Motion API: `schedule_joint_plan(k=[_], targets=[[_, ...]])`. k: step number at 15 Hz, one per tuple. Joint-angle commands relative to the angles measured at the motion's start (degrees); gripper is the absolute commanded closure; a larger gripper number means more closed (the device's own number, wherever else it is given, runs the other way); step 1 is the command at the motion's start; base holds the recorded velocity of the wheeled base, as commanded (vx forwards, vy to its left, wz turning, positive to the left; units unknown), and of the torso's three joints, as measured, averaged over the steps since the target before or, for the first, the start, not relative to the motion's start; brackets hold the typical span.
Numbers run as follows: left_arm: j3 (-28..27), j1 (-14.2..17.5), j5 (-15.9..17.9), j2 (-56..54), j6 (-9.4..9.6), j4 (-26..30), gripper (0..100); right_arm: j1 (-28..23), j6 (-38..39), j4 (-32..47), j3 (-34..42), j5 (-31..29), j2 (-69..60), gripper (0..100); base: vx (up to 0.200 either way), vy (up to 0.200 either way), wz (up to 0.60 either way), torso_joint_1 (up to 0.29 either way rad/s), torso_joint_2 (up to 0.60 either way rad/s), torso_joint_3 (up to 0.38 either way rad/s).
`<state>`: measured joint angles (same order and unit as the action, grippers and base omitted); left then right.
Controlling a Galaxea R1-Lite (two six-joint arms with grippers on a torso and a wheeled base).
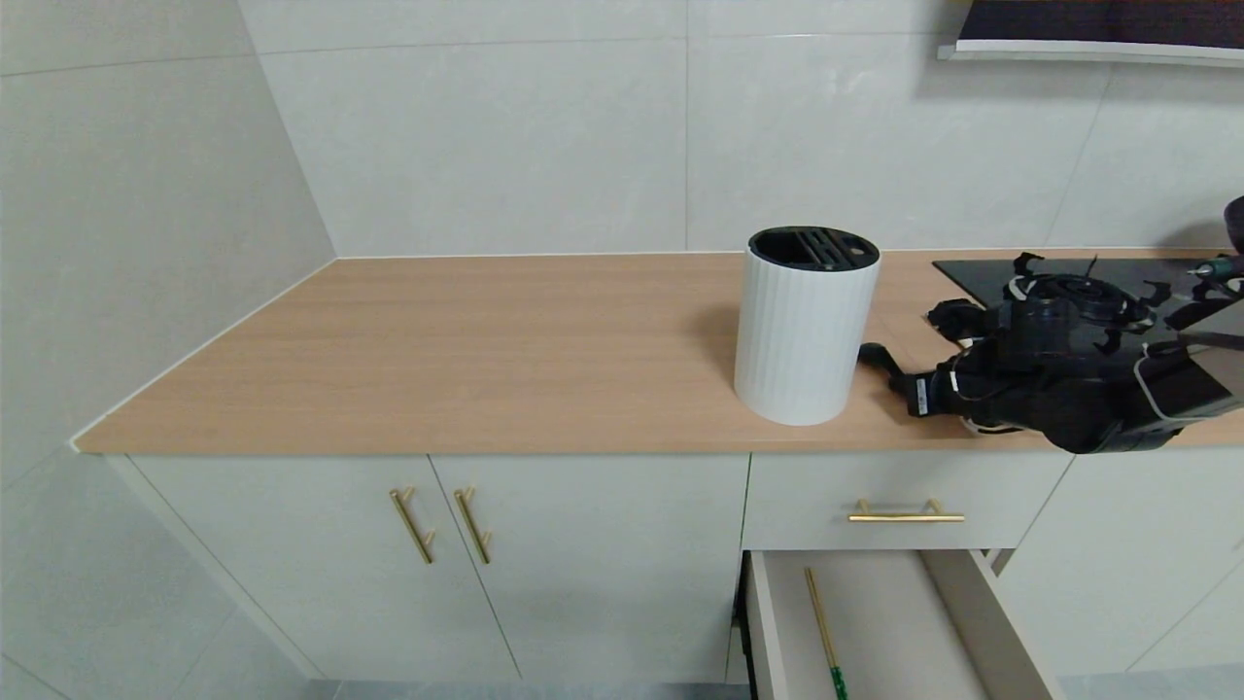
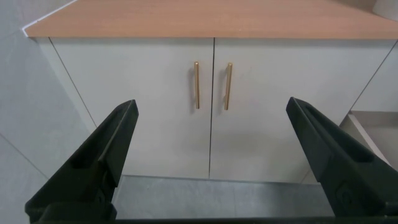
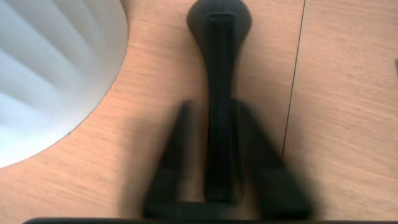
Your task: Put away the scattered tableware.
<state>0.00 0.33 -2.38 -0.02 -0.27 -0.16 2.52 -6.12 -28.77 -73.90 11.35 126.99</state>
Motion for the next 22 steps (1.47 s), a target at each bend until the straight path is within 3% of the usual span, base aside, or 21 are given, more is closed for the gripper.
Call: schedule_joint_plan(k=[1, 5, 14, 16, 20, 22], targets=[[0.0, 0.0, 0.0, 0.0, 0.00, 0.0, 0, 0.0, 0.0, 0.3, -0.3, -0.1, 0.6, 100, 0.000, 0.000, 0.00, 0.000, 0.00, 0.000], [0.0, 0.0, -0.1, 0.0, 0.00, 0.0, 0, 0.0, 0.5, -0.1, 2.8, -2.5, -4.2, 100, 0.000, 0.000, 0.00, 0.000, 0.00, 0.000], [0.0, 0.0, -0.1, 0.0, -0.08, 0.0, 0, -0.1, 0.7, 0.3, 40.5, -2.5, -38.5, 100, 0.000, 0.000, 0.00, 0.000, 0.00, 0.000], [0.0, 0.0, -0.1, 0.0, -0.08, 0.0, 0, 2.0, -0.7, 0.3, 48.2, -1.6, -44.8, 100, 0.000, 0.000, 0.00, 0.000, 0.00, 0.000], [0.0, 0.0, 0.0, 0.0, -0.08, 0.0, 0, 7.2, -1.9, 0.3, 53.6, -1.8, -44.1, 100, 0.000, 0.000, 0.00, 0.000, 0.00, 0.000], [0.0, 0.0, -0.1, 0.0, -0.08, 0.0, 0, 7.3, -5.0, 0.1, 55.1, -1.9, -40.4, 100, 0.000, 0.000, 0.00, 0.000, 0.00, 0.000]])
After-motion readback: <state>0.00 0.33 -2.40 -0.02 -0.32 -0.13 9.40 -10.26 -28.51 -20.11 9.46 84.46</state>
